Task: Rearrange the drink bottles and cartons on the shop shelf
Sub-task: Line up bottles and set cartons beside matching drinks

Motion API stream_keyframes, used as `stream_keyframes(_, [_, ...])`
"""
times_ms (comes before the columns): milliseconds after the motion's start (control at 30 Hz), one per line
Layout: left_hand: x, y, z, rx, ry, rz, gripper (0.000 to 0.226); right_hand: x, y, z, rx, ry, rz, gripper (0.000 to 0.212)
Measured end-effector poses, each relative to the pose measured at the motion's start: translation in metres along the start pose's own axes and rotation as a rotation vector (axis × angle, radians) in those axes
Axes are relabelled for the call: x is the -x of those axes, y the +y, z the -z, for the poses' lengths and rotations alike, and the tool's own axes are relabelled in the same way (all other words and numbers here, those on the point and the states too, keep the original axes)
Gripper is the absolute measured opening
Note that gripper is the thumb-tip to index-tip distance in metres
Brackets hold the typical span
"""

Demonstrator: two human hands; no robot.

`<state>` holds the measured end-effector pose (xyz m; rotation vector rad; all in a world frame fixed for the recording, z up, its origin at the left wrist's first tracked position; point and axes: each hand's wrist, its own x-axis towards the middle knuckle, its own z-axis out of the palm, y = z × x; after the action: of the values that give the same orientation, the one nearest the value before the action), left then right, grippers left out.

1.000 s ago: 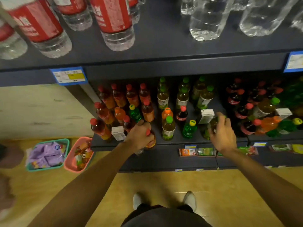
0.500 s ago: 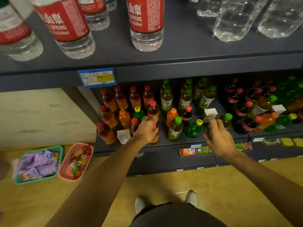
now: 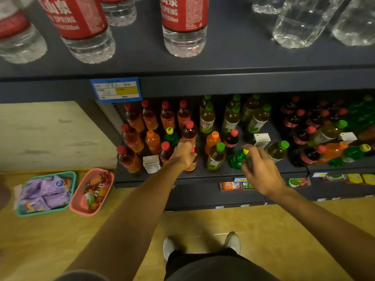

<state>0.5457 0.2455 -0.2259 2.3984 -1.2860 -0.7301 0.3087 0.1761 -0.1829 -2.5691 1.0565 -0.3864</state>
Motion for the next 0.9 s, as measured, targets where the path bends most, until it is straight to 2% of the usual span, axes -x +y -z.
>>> stream_keyframes(367, [-0.01, 0.002, -0.006, 0.067, 0.023, 0.085, 0.039, -0.001, -0.008, -0.003, -0.076, -0.055, -0.004, 0.047])
stream_keyframes(633, [0.019, -0.01, -0.002, 0.238, 0.012, 0.028, 0.06, -0.017, -0.04, -0.022, -0.116, -0.082, 0.082, 0.039])
stream_keyframes(700, [0.029, -0.017, 0.0, 0.291, 0.042, 0.01, 0.055, -0.031, -0.052, -0.024, -0.151, -0.059, 0.09, 0.037])
stream_keyframes(800, [0.04, -0.033, -0.001, 0.353, 0.076, -0.011, 0.031, -0.063, -0.075, -0.03, -0.193, -0.003, 0.092, 0.029])
stream_keyframes(900, [0.049, -0.048, 0.002, 0.393, 0.123, -0.014, 0.019, -0.099, -0.104, -0.041, -0.233, 0.004, 0.083, 0.025])
